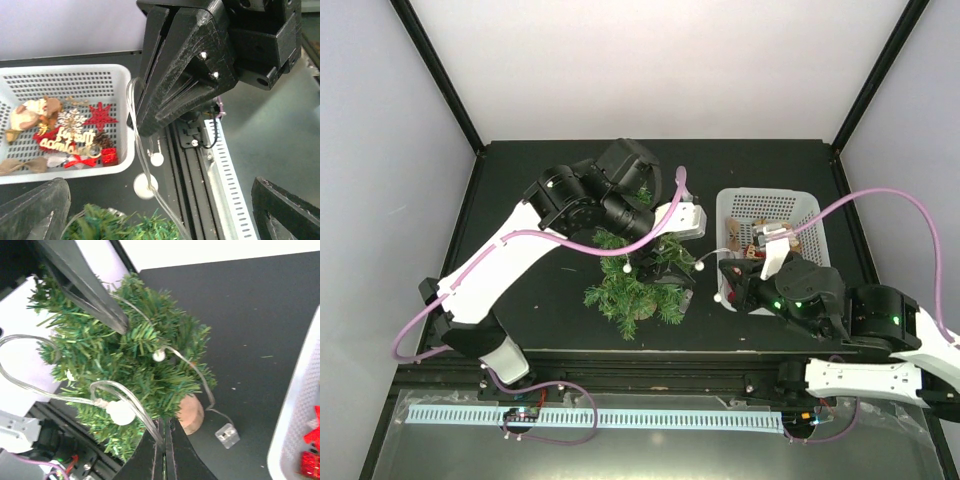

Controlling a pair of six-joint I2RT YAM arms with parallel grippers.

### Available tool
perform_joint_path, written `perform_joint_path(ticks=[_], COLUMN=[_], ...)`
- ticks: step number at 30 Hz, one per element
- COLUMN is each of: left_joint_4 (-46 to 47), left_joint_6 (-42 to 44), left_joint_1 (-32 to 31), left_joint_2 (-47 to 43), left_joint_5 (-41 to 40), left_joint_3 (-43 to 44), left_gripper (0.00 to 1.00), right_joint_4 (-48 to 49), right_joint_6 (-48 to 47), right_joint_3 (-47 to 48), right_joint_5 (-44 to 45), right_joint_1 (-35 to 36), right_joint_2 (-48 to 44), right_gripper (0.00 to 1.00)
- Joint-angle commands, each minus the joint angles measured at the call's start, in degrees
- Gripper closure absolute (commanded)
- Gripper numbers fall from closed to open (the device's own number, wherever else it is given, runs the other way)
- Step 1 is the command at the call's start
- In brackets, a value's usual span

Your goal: Decorate the small christmas tree

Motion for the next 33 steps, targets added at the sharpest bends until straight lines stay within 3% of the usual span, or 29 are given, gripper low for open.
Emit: perform_joint_path(ticks=[1, 9, 20, 33], left_joint_4=[2.54, 3.86, 3.62, 1.52], left_joint_6=[-0.72, -1.47, 0.28, 3.39], left_joint_1=[0.75, 1.59, 1.62, 1.53], left_joint_2=[-3.26, -5.79, -9.11, -12.23], left_joint_5=[-5.33, -8.52, -9.05, -0.48], left_joint_3=[0.13, -0.67, 3.43, 6.26], left_gripper=[0.01, 0.01, 0.01, 0.01], right_joint_4=[-6.91, -16.14, -20.23, -22.63], right_joint_6=[1.19, 3.99, 2.48, 2.2], right_joint_3=[3.64, 8.43, 18.33, 23.52], right_joint_5=[8.36, 13.13, 21.86, 23.65], right_joint_1=[0.42, 0.42, 0.23, -0.9], right_joint_2=[0.84, 4.93, 15.91, 17.22], right_gripper=[0.99, 0.99, 0.99, 0.99])
